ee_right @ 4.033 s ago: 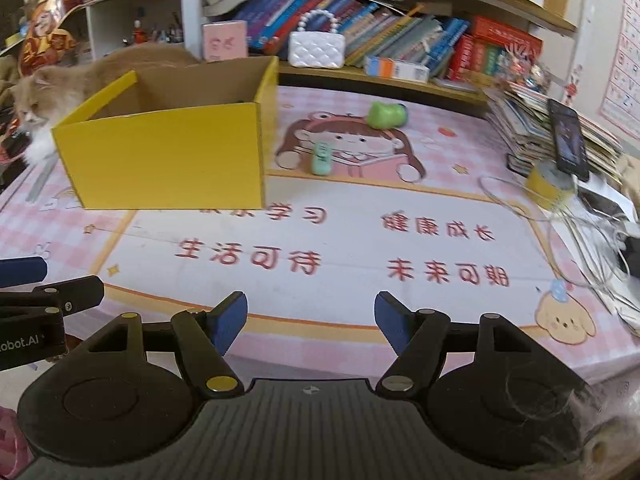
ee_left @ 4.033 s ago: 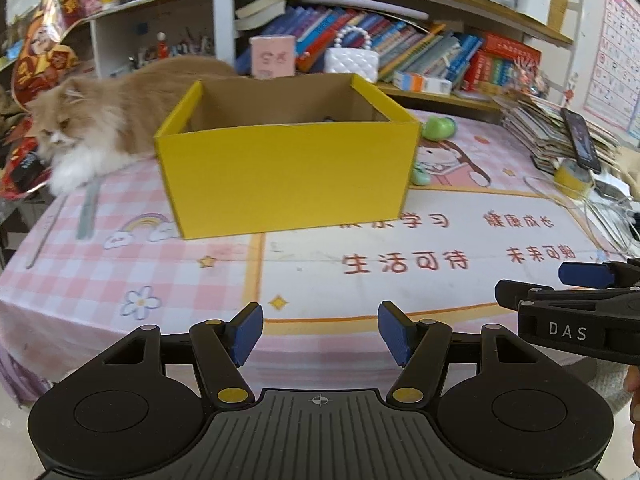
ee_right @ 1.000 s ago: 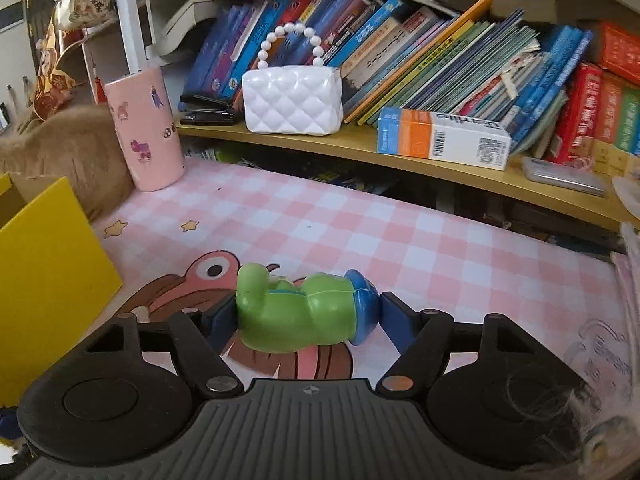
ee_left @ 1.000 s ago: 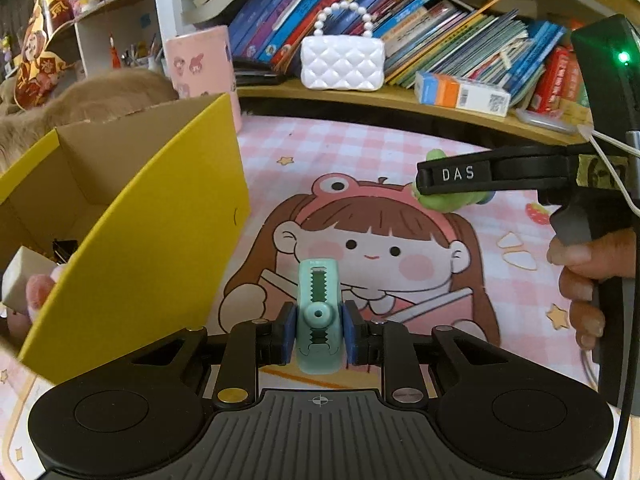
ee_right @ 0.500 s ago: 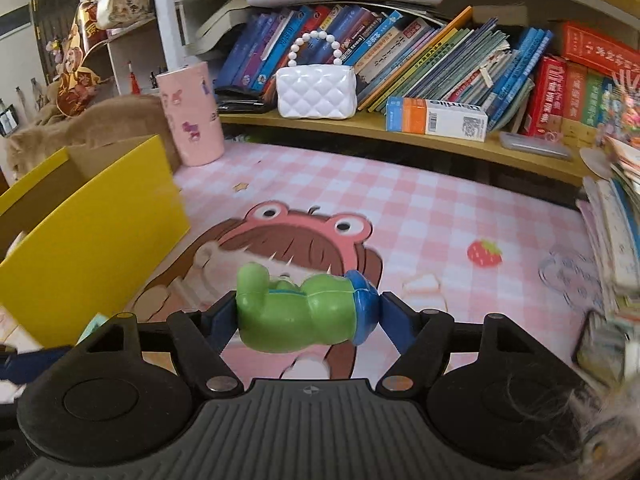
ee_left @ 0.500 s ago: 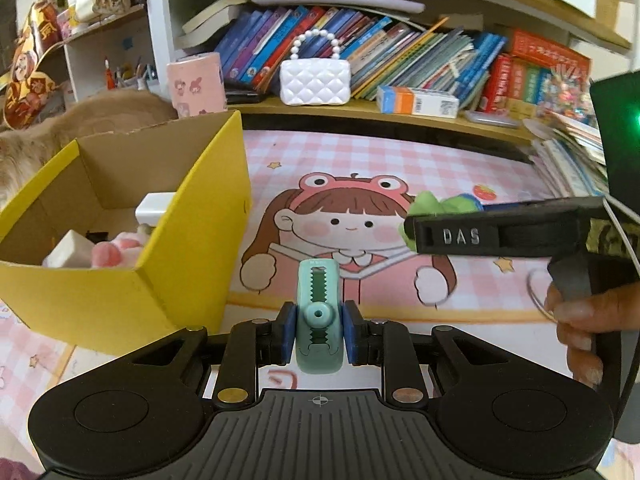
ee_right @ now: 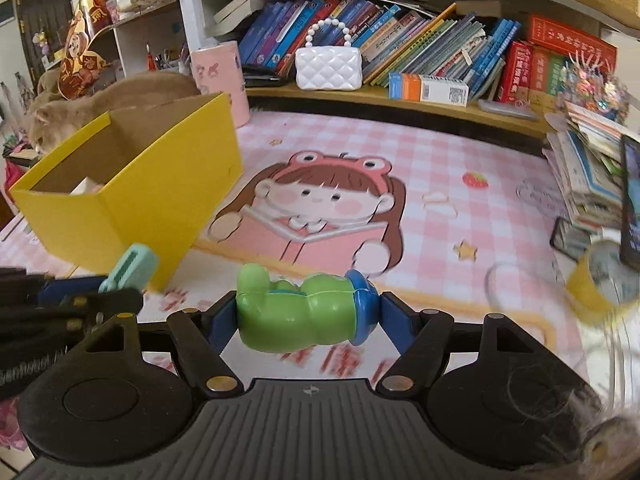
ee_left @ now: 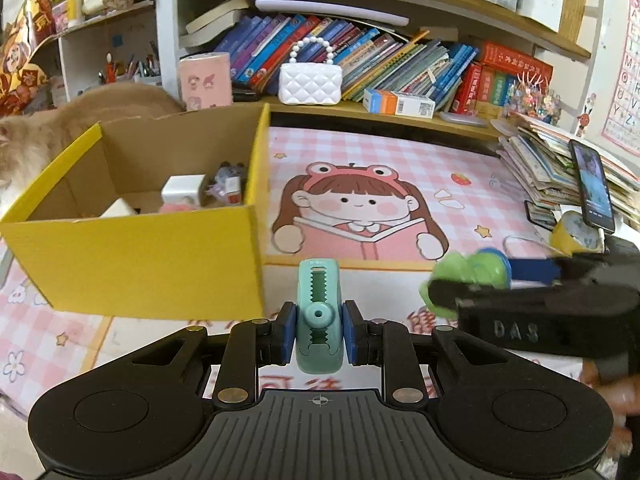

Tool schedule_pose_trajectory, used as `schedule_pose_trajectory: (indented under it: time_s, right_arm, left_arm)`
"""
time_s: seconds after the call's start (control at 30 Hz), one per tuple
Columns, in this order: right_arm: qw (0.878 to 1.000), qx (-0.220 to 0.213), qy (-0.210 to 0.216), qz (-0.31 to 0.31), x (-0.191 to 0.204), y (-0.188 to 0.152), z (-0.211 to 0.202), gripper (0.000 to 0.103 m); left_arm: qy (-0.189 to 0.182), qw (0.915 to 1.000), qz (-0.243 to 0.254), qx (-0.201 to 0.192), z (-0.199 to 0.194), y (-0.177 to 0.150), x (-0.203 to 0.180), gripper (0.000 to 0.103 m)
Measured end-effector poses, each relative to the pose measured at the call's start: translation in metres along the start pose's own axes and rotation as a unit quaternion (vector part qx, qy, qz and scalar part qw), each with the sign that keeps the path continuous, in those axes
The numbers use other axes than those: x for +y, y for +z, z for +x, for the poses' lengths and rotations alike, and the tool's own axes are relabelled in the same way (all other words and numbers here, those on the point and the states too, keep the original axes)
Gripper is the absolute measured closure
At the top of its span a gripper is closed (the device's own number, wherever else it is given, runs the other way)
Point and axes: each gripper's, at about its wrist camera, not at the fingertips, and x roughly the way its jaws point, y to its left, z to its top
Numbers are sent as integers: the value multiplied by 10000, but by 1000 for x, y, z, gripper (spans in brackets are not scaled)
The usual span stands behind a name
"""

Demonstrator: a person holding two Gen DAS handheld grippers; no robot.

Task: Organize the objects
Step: 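Carry the stapler and green toy with both grippers over the yellow box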

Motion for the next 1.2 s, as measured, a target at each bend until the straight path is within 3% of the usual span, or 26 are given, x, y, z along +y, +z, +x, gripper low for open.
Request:
schedule_pose_trajectory:
  time_s: [0.27, 0.7, 1.2]
  right_arm:
    - [9985, 114, -431, 314, 65, -25, -13, 31]
    - [9990, -174, -312, 267, 173, -38, -25, 31]
    - [9981, -537, -258, -141, 222, -23, -43, 31]
  left_arm:
    - [-177, 9993, 325, -34, -30, -17, 57, 80]
    - [45, 9994, 294, -186, -79, -42, 152, 80]
    - [90, 9977, 182, -651, -107, -34, 188, 80]
